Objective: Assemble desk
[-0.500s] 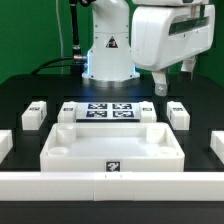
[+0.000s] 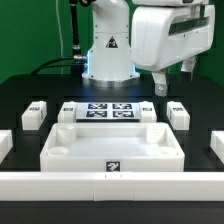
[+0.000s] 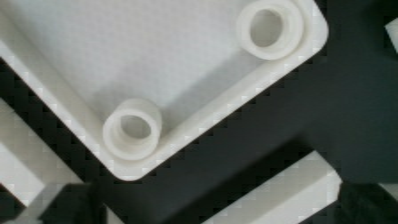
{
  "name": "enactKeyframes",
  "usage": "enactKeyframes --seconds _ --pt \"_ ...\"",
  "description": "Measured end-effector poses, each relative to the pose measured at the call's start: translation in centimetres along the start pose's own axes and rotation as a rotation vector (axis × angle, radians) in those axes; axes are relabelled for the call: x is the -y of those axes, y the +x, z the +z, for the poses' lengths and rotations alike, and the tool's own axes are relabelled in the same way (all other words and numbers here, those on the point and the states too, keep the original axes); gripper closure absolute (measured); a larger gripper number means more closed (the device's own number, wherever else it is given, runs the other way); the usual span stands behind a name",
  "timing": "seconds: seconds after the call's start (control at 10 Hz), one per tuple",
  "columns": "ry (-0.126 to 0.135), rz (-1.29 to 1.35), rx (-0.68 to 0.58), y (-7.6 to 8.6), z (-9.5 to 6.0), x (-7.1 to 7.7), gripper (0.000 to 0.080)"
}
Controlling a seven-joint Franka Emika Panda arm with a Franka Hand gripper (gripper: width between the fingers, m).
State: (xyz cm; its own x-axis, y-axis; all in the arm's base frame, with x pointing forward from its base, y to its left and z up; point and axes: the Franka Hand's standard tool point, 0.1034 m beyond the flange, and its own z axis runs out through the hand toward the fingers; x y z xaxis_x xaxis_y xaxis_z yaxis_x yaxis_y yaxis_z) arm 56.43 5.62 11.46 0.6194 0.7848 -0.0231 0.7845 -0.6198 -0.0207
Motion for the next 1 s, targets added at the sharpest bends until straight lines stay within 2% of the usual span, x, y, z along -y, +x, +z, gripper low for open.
enactKeyframes --seconds 0.3,0.4,0.5,0.7,1.0 --pt "0.001 -0.035 0.001 -0.1 0.0 0.0 0.015" --pt "0.006 -0.186 0.008 -1.4 0.1 0.1 0.015" --pt "0.017 -0.404 0.015 -3.4 0.2 -0.1 0.015" --pt "0.019 -0.604 0.011 -5.6 0.3 -1.6 0.015" --pt "0.023 -0.624 0.01 -5.5 0.5 -1.4 0.015"
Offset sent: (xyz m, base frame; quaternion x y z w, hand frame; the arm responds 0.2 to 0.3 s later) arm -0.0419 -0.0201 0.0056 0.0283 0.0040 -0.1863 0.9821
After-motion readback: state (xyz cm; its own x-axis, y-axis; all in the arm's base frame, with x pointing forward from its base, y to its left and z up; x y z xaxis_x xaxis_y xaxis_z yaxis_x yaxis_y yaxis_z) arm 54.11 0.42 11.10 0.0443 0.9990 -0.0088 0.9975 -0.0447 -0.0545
